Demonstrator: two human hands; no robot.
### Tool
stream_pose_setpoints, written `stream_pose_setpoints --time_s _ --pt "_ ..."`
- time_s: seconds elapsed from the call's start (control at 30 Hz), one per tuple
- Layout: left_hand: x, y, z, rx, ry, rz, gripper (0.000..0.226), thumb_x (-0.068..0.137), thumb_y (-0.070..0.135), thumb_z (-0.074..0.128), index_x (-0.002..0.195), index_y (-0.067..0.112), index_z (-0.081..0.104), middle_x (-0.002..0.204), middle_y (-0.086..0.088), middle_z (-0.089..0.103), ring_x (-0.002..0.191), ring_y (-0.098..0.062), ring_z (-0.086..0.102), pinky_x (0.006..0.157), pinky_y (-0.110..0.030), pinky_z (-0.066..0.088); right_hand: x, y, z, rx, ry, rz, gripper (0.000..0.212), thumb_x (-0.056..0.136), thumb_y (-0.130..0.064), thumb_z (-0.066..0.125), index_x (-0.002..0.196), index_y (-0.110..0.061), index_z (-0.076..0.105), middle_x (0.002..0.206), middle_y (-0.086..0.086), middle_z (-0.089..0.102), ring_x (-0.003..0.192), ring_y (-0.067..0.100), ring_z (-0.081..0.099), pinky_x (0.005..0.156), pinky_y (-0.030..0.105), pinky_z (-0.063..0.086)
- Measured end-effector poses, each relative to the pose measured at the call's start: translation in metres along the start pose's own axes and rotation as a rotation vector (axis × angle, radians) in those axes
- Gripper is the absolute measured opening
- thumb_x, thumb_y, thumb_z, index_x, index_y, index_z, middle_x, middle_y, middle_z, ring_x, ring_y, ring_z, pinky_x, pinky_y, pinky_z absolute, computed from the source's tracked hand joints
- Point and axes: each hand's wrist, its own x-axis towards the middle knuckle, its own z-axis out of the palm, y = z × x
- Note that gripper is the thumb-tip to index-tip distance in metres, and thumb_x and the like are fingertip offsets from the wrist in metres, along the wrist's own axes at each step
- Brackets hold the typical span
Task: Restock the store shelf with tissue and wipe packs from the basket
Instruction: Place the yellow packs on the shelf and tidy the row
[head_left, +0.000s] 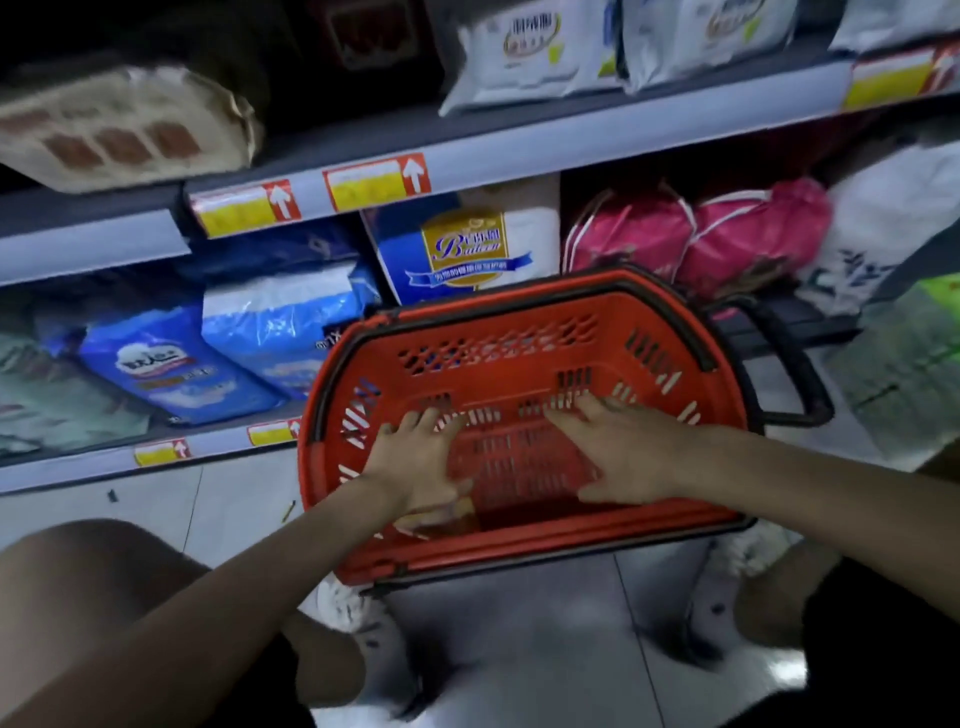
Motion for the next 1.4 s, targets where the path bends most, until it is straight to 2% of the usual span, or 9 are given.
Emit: stream_pose_setpoints --time_s 0.23,0.4,0.67,0.8,0.9,1.1,1.17,1.3,1.4 --pt "0.034 -0.014 0.057 0.254 -0.376 0.067 0.098 0.081 0.08 0.052 0.16 0.028 0.028 0.162 -0.009 0.037 0.147 -0.036 0.038 0.116 -0.054 0.035 0.009 0.007 0.008 -0.093 -0.093 -0.012 0.073 0.096 -0.045 0.062 0.157 -0.019 0.031 0.155 0.015 0.036 0.141 0.034 0.042 0.109 0.038 0.041" --pt "0.048 -0.018 0.073 0.319 -0.493 0.105 0.081 0.083 0.048 0.068 0.155 0.026 0.038 0.148 -0.008 0.055 0.132 -0.032 0.057 0.109 -0.05 0.047 0.012 0.011 0.011 -0.15 -0.134 -0.011 0.066 0.098 -0.045 0.059 0.154 -0.018 0.034 0.152 0.016 0.038 0.139 0.035 0.04 0.106 0.04 0.043" --pt "0.048 -0.017 0.053 0.253 -0.431 0.131 0.092 0.075 0.055 0.079 0.151 0.018 0.042 0.141 -0.006 0.059 0.125 -0.026 0.06 0.096 -0.038 0.056 0.009 0.012 0.007 -0.131 -0.122 -0.023 0.064 0.098 -0.042 0.06 0.151 -0.017 0.036 0.148 0.015 0.04 0.135 0.036 0.044 0.102 0.042 0.046" --pt "0.042 -0.027 0.01 0.151 -0.319 0.221 0.092 0.071 0.051 0.082 0.151 0.027 0.043 0.145 0.002 0.057 0.129 -0.023 0.05 0.102 -0.036 0.044 0.01 0.011 0.004 -0.129 -0.101 -0.029 0.068 0.097 -0.044 0.061 0.153 -0.017 0.033 0.146 0.015 0.041 0.134 0.035 0.045 0.102 0.042 0.045" --pt "0.033 -0.031 -0.032 0.054 -0.22 0.265 0.111 0.068 0.05 0.086 0.161 0.032 0.027 0.155 0.006 0.047 0.13 -0.023 0.044 0.101 -0.039 0.04 0.011 0.008 0.004 -0.108 -0.044 -0.043 0.08 0.095 -0.047 0.063 0.158 -0.019 0.024 0.148 0.015 0.039 0.135 0.035 0.045 0.104 0.041 0.044" --pt "0.012 -0.028 -0.09 -0.41 -0.077 0.274 0.121 0.069 0.033 0.094 0.164 0.036 0.021 0.147 0.011 0.048 0.122 -0.002 0.041 0.096 -0.019 0.036 0.015 -0.001 0.0 0.025 0.149 -0.093 0.114 0.081 -0.067 0.07 0.162 -0.024 0.003 0.153 0.01 0.033 0.137 0.033 0.042 0.109 0.044 0.043" --pt "0.01 -0.024 -0.094 -0.595 -0.035 0.285 0.121 0.067 0.029 0.097 0.163 0.04 0.024 0.15 0.018 0.046 0.124 0.003 0.046 0.101 -0.014 0.039 0.017 -0.003 0.0 0.072 0.224 -0.118 0.119 0.077 -0.068 0.073 0.162 -0.026 0.0 0.153 0.007 0.032 0.137 0.03 0.04 0.11 0.046 0.042" --pt "0.01 -0.014 -0.096 -0.843 0.044 0.293 0.119 0.061 0.027 0.099 0.158 0.047 0.032 0.147 0.017 0.054 0.127 -0.007 0.058 0.109 -0.04 0.05 0.02 -0.007 0.0 0.101 0.414 -0.089 0.122 0.072 -0.06 0.08 0.162 -0.026 0.004 0.147 0.01 0.033 0.136 0.03 0.039 0.112 0.046 0.04" --pt "0.011 -0.011 -0.097 -0.936 0.096 0.311 0.116 0.06 0.022 0.1 0.155 0.047 0.038 0.143 0.02 0.053 0.126 -0.005 0.056 0.108 -0.04 0.051 0.025 -0.001 0.0 0.04 0.558 -0.029 0.129 0.064 -0.049 0.09 0.163 -0.02 0.013 0.151 0.014 0.037 0.142 0.034 0.038 0.115 0.046 0.037"
